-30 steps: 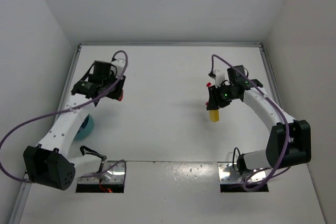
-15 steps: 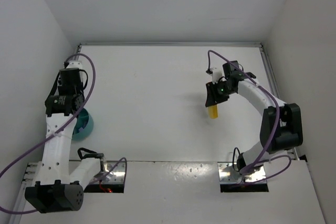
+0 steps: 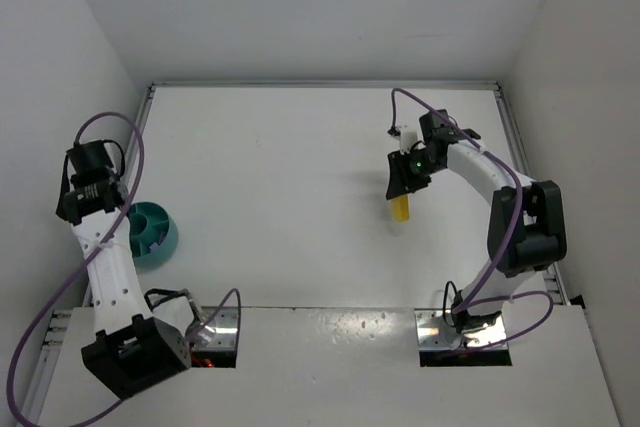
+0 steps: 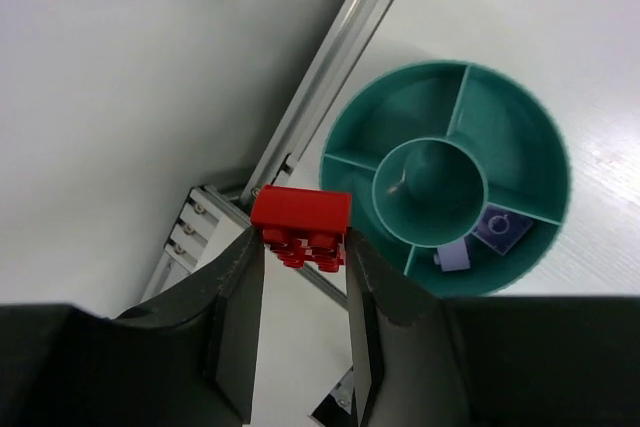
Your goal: Sort the legos into containers by color
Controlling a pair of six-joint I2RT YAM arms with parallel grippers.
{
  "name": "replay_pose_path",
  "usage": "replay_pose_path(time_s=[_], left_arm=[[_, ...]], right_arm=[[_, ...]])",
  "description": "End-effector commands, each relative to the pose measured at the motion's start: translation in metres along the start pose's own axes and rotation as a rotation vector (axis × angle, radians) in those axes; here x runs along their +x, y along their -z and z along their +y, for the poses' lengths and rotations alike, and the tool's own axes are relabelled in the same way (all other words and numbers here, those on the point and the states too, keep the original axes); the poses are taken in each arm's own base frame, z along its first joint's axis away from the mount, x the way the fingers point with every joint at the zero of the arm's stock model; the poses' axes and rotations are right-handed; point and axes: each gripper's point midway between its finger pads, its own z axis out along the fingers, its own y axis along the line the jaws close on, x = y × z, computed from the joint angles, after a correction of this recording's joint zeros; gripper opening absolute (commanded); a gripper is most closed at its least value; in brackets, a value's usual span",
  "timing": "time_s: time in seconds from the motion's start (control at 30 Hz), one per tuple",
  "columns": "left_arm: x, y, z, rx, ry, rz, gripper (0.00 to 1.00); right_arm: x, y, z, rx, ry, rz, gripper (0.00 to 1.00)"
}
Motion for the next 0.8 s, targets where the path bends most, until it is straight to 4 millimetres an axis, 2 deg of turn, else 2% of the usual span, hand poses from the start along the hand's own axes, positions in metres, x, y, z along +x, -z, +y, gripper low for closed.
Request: replay_pose_path(time_s=[0.0,0.13,0.2,0.3,0.37,0.67,0.77], left_arm=[[0.012,-0.014,0.005,0.029,0.000,0.047,0.00],[0.025,-0.025,0.000,0.103,-0.019,0.090,0.00],[0.039,-0.033,-0.004,0.141,-0.061,0.139,0.00],[0.048,-0.036,-0.014,0.227,-0.101,0.147,0.00],[0.048,-0.036,-0.024,0.286,-0.108,0.136,0.00],[0.048,-0.036,-0.020,0.265,-0.074,0.102,0.00],[0.048,-0.034,-0.027,0.307,-0.091,0.098,0.00]], right_arm=[[-0.010,0.002,0.005,-0.031,0.004,-0.017,0.00],[-0.010,0.002,0.005,-0.031,0.003,-0.017,0.00],[-0.010,0.001,0.005,-0.033,-0.001,-0.009,0.00],[-0.010,0.001,0.005,-0.033,-0.001,-0.009,0.00],[-0.010,0.001,0.006,-0.042,0.008,-0.011,0.00],[-0.006,-0.003,0.006,-0.054,-0.001,0.003,0.00],[-0.006,-0.002,0.008,-0.064,-0.001,0.002,0.00]])
